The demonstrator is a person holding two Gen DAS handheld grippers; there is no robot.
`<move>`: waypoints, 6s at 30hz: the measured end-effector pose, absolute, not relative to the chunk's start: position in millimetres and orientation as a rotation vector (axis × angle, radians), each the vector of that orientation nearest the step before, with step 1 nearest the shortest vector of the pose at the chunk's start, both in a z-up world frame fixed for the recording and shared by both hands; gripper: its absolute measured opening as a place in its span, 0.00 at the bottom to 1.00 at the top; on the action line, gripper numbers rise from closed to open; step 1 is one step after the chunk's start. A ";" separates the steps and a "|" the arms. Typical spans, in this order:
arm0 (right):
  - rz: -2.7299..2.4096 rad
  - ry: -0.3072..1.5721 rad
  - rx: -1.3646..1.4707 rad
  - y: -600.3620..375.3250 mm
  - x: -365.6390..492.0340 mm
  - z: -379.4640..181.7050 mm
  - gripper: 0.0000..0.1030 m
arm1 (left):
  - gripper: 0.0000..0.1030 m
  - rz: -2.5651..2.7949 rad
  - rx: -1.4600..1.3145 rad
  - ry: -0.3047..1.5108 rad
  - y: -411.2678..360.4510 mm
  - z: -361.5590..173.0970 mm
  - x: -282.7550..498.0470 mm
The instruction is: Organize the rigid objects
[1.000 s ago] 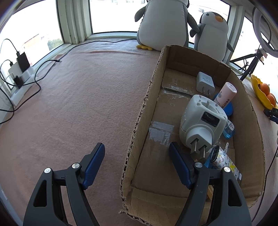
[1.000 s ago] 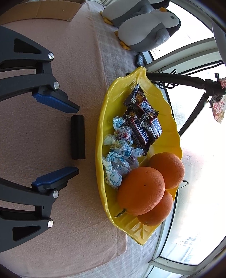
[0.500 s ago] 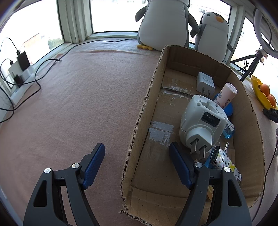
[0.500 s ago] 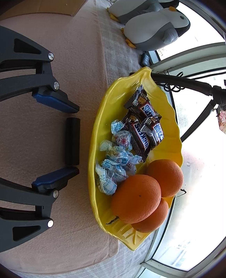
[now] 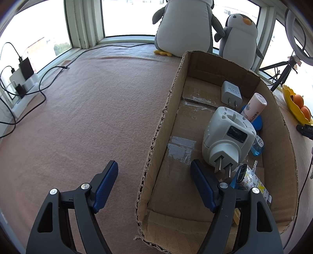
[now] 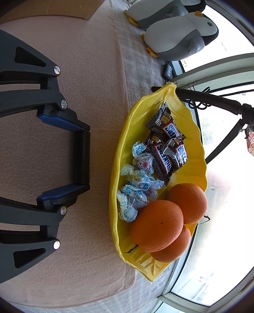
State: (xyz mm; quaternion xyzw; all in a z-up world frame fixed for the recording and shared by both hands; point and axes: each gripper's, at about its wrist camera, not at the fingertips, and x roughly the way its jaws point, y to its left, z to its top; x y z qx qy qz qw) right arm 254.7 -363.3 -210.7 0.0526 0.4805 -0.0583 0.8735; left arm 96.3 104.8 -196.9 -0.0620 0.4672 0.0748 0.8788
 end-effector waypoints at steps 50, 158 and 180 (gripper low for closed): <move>0.343 0.921 -0.078 -133.5 174.0 -130.0 0.46 | 0.75 0.128 -0.160 0.957 108.6 -198.1 96.9; 0.175 0.761 -0.049 -161.2 31.5 -28.5 0.84 | 0.78 0.072 -0.056 0.755 59.6 -37.0 11.7; 0.163 0.779 -0.042 -165.6 28.7 -33.7 0.85 | 0.78 0.044 -0.062 0.769 54.3 -37.4 11.6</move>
